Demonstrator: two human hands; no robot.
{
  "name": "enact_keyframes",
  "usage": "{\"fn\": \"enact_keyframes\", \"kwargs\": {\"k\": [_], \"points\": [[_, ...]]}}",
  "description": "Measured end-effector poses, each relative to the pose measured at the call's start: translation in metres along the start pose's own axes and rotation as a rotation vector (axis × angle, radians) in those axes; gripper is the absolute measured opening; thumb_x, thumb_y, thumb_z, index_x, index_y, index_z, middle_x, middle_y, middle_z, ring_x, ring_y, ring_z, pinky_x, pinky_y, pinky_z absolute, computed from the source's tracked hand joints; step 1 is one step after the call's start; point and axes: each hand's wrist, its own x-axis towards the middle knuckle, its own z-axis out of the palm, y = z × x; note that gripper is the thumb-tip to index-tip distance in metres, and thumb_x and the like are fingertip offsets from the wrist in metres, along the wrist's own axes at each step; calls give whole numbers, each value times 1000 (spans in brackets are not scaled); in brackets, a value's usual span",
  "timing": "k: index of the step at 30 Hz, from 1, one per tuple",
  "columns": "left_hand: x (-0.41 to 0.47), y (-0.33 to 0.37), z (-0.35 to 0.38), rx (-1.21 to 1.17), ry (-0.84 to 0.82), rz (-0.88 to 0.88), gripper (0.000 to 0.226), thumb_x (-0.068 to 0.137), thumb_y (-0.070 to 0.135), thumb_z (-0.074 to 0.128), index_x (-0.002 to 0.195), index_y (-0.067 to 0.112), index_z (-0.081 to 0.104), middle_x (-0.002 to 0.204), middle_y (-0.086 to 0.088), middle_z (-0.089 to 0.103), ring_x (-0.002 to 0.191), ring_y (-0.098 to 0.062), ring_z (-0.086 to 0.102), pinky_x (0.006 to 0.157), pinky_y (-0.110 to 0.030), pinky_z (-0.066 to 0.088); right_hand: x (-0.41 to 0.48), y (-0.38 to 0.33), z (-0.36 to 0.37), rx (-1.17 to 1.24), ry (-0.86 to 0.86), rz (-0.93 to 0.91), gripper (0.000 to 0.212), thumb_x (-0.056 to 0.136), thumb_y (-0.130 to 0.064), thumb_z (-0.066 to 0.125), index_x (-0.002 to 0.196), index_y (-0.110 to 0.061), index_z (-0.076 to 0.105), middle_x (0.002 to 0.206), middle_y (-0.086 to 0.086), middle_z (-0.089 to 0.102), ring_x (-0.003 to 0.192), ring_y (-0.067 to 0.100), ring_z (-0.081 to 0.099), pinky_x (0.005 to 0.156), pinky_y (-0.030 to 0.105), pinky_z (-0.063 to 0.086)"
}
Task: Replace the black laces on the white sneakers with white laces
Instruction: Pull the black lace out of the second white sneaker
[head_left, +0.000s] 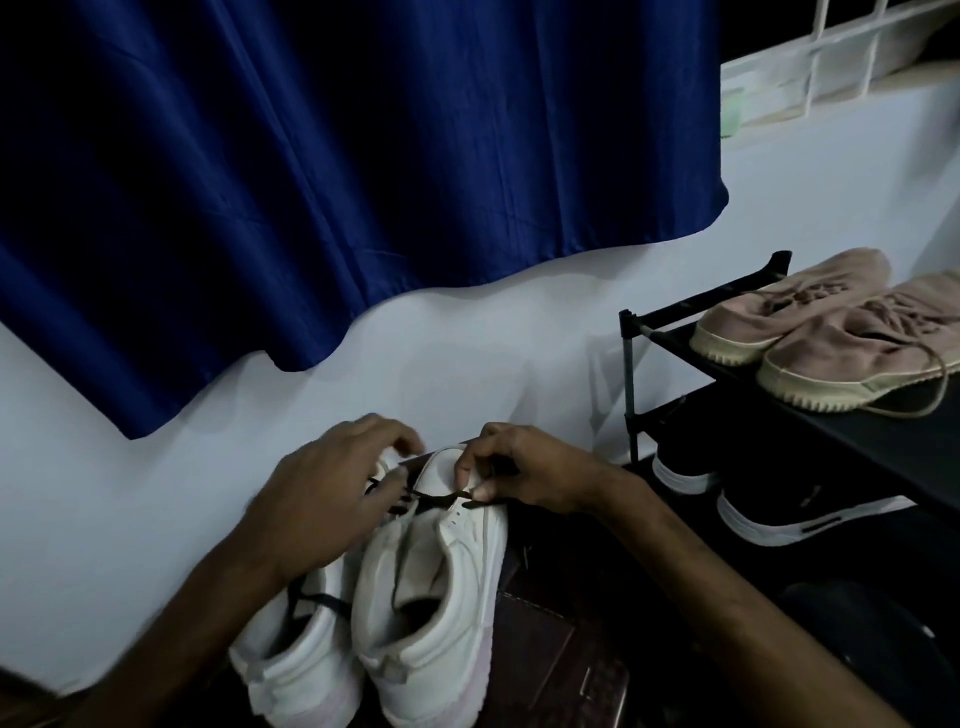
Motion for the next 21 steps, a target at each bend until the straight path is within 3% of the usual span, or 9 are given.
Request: {"fn": "enact_keyframes", "kwargs": {"k": [3, 5, 7, 13, 15, 18, 21], "points": [[10, 11, 5, 34, -186, 115, 14, 89, 39, 63, 103, 42, 64, 102, 27, 60, 83, 10, 53, 74, -12, 38, -1, 1, 3, -1, 10, -7, 19, 84, -19, 74, 101, -26, 70, 85, -8, 49, 81, 11, 54, 81, 28, 45], [13, 14, 13, 142, -210, 136, 15, 86, 38, 64, 102, 40, 64, 99, 26, 62, 83, 8, 53, 67, -8, 32, -1, 1, 5, 0, 20, -10, 19, 83, -19, 74, 100, -27, 70, 86, -6, 51, 83, 12, 55, 82, 31, 46], [17, 16, 14, 220, -140, 132, 13, 85, 36, 62, 98, 37, 65, 95, 22, 65, 88, 2, 56, 66, -14, 33, -1, 0, 4, -5, 21, -13, 19, 84, -19, 73, 100, -28, 70, 86, -6, 51, 84, 13, 55, 83, 34, 47], [24, 27, 7, 467, -92, 179, 9, 90, 24, 53, 92, 30, 60, 102, 11, 61, 103, -11, 51, 82, -31, 37, 0, 1, 4, -32, 18, -18, 18, 83, -18, 73, 96, -28, 68, 87, -2, 53, 84, 15, 56, 83, 36, 47], [25, 12, -12, 483, 47, 38, 18, 89, 17, 55, 93, 34, 59, 103, 11, 60, 104, -13, 52, 85, -35, 38, 1, 0, 3, -37, 1, -4, 18, 83, -16, 73, 95, -28, 68, 86, -6, 52, 83, 13, 56, 82, 34, 47], [19, -32, -39, 269, 280, -333, 19, 91, 14, 59, 87, 32, 67, 95, 8, 63, 91, -18, 56, 83, -37, 45, 5, -1, 0, -58, -34, 1, 17, 83, -15, 72, 97, -24, 68, 85, -7, 50, 80, 11, 55, 80, 30, 46], [4, -43, -24, 273, 108, -438, 21, 89, 10, 55, 88, 30, 64, 102, 4, 62, 98, -21, 57, 87, -38, 45, 8, -2, 2, -57, -34, -10, 17, 82, -16, 74, 97, -23, 69, 82, -9, 48, 78, 12, 54, 77, 26, 44]]}}
